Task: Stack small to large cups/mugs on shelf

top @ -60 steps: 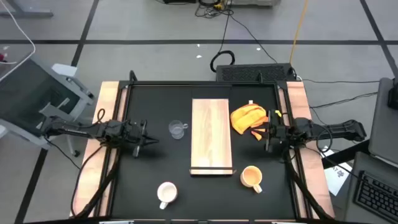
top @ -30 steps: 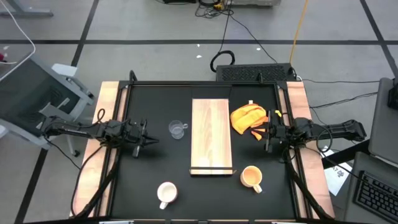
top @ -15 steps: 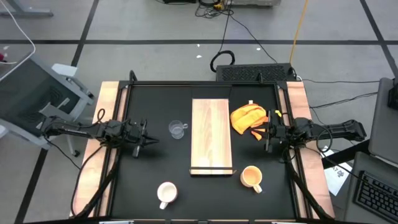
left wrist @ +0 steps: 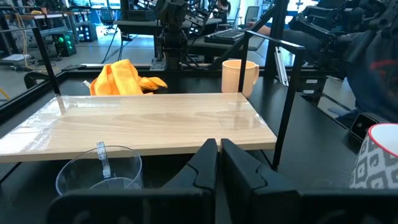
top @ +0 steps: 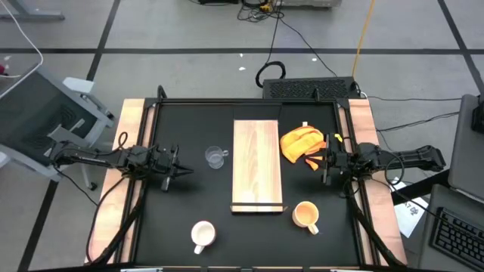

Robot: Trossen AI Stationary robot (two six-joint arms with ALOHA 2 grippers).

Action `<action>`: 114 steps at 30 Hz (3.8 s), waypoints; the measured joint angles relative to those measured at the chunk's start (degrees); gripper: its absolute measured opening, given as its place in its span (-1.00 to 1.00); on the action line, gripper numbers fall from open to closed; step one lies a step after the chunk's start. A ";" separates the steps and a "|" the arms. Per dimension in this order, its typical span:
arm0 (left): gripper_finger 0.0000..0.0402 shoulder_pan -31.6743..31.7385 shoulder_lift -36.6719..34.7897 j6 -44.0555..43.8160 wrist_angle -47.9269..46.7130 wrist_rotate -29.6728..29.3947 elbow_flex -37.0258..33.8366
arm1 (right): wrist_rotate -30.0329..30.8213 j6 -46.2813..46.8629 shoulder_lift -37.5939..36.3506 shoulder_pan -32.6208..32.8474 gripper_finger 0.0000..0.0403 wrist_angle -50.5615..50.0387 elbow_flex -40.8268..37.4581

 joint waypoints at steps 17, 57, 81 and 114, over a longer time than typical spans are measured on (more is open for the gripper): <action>-0.89 0.00 0.00 0.00 0.00 0.00 0.01 | -0.02 0.00 0.00 0.00 -1.00 0.00 0.00; -0.89 0.00 0.00 0.00 -0.01 0.00 0.01 | 0.00 0.00 0.00 0.00 -1.00 0.00 0.00; -0.89 0.02 0.00 0.00 -0.01 0.00 0.00 | -0.01 0.01 0.00 0.00 -1.00 0.02 0.00; -0.89 0.01 0.01 0.00 3.78 -1.03 0.00 | -0.02 0.00 0.02 0.01 -1.00 0.02 0.00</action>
